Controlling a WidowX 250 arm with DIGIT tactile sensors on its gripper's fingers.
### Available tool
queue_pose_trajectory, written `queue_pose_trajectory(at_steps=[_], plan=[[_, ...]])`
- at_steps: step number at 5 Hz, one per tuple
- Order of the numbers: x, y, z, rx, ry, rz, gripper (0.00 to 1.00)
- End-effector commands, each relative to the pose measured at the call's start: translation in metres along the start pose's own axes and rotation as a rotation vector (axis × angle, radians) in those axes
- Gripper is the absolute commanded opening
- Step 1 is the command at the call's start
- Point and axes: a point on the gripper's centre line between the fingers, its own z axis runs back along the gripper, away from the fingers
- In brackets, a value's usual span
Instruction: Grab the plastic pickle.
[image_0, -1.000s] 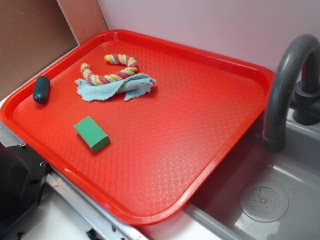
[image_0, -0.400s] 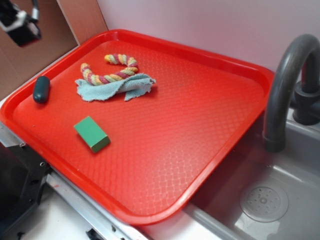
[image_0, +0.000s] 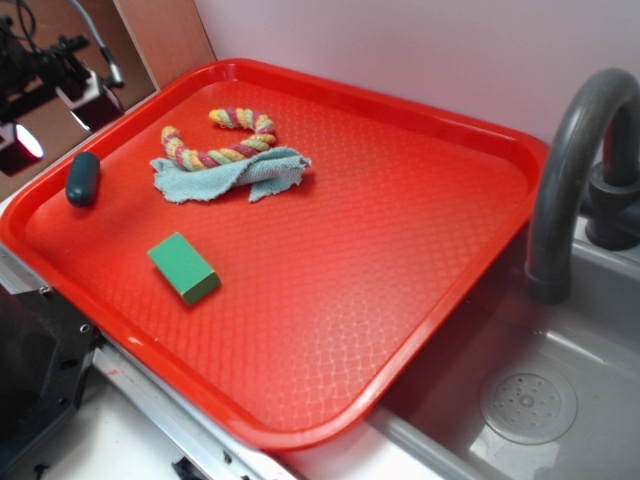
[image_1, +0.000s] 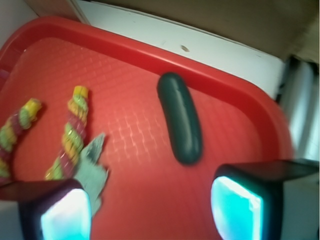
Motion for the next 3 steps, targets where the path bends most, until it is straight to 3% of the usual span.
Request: queue_pose_trajectory(at_steps=[1,3], plan=[[0.011,0.019,-0.025,0.073,-0.084,0.045,1.00],[0.013,0.030,-0.060,0.166,-0.095,0.007,1.00]])
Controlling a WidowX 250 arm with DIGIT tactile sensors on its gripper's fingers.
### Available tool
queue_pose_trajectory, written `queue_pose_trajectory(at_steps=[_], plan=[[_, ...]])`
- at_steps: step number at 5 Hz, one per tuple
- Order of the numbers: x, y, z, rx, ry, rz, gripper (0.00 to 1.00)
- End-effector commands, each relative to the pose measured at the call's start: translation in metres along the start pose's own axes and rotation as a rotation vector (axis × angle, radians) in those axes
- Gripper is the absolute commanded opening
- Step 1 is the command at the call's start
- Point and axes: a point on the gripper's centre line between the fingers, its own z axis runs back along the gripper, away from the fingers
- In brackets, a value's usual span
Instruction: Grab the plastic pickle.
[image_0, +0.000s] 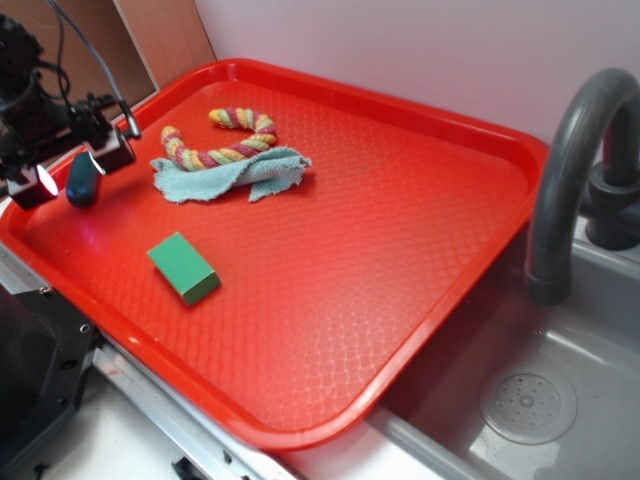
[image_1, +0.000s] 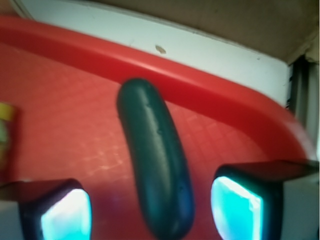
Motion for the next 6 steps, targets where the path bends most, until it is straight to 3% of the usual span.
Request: queue_pose_trajectory(at_steps=[1,2,4,5,6], plan=[[0.009,0.001,-0.021,-0.048,-0.005,-0.036,0.74],[0.008,0.000,-0.025,-0.085,0.025,-0.060,0.00],[0.018,-0.015,-0.015,-0.096,0.051,-0.092,0.00],[0.017,-0.047,0.028,-0.119,0.082,-0.253,0.00],[-0.003,-0.070,0.073,-0.163,0.076,-0.341,0.00]])
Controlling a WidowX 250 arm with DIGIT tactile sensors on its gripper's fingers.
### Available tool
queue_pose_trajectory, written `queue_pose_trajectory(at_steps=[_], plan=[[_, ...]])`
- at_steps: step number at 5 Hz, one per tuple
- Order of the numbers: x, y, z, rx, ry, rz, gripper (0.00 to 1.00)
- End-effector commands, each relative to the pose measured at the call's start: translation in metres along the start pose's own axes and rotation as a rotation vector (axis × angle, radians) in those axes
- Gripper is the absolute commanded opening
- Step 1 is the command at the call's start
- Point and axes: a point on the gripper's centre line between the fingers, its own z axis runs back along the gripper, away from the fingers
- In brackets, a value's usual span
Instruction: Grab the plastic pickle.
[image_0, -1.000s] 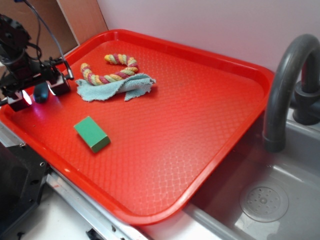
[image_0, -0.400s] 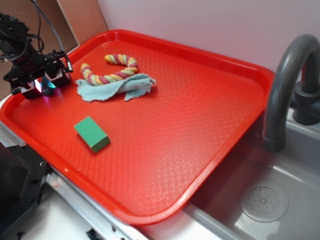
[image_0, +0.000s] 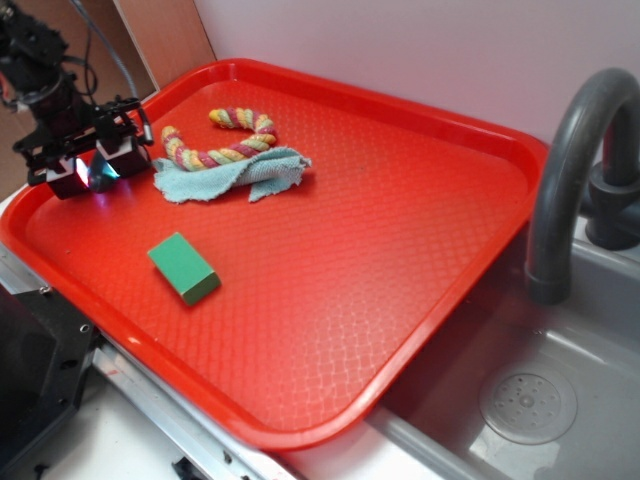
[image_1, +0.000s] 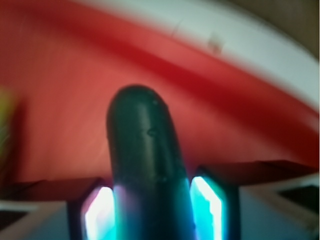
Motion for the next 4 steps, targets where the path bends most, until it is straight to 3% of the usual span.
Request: queue_pose_trajectory(at_steps=[1,2,3,4], plan=[[-0.035,-0.047,0.103,-0.143,-0.010,-0.241,0.00],[-0.054,-0.053,0.140,-0.233,0.033,-0.331,0.00],[-0.078,-0.055,0.174,-0.272,0.024,-0.369,0.00],[-0.080,-0.054,0.176,-0.297,0.116,-0.344,0.00]])
